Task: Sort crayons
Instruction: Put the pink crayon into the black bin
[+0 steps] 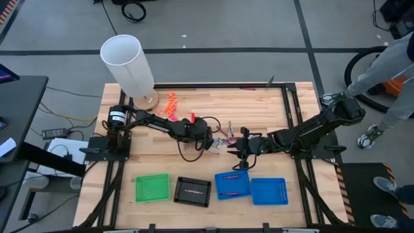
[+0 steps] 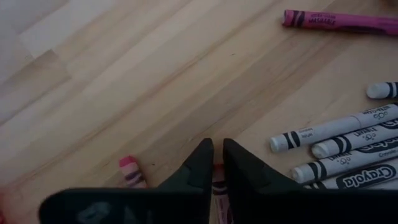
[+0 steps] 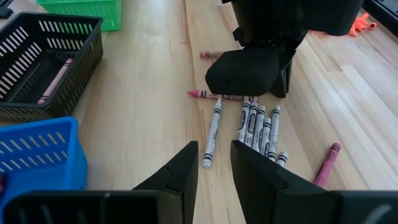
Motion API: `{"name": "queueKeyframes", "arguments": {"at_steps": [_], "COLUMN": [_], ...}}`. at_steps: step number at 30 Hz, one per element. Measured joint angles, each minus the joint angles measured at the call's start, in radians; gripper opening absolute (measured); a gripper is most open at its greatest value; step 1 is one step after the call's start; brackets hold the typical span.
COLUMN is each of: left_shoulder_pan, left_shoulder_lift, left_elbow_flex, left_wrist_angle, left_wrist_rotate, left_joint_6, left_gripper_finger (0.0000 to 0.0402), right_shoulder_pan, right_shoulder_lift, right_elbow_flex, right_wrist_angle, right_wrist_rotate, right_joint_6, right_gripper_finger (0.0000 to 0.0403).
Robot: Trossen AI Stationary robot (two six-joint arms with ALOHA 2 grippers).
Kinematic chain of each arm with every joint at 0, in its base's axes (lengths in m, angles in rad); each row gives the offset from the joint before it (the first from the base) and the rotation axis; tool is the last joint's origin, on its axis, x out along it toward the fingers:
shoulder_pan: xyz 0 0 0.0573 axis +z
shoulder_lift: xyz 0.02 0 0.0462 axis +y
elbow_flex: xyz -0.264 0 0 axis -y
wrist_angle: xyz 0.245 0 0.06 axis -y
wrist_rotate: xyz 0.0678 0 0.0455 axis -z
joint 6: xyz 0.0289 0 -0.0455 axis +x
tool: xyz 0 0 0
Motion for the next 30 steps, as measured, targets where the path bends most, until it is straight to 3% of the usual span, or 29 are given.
{"name": "queueKeyframes", "arguments": {"at_steps": [14, 22, 26, 30], "left_shoulder_pan": [0.001, -0.071, -0.099, -0.105], "left_shoulder_lift": [-0.067, -0.181, -0.203, -0.204], "left_elbow_flex": [-0.006, -0.004, -0.005, -0.011], "left_wrist_angle": [0.038, -0.126, -0.269, -0.304], "left_wrist_rotate": [0.023, 0.049, 0.023, -0.026], "left_joint_6": [0.029, 0.053, 0.001, -0.029], "left_gripper_finger": [0.0008, 0.0011, 0.0044, 0.0098], "right_shoulder_pan": [0.002, 0.002, 0.002, 0.002], "right_shoulder_lift": [0.0, 0.0, 0.0, 0.001], "right_elbow_flex": [0.0, 0.0, 0.0, 0.0], "right_wrist_angle": [0.0, -0.008, -0.004, 0.007], "right_wrist_rotate": [-0.007, -0.007, -0.007, -0.007], "right_joint_6": [0.0, 0.0, -0.005, -0.005], "right_gripper_finger": [0.0105, 0.0105, 0.0105, 0.0105]}}
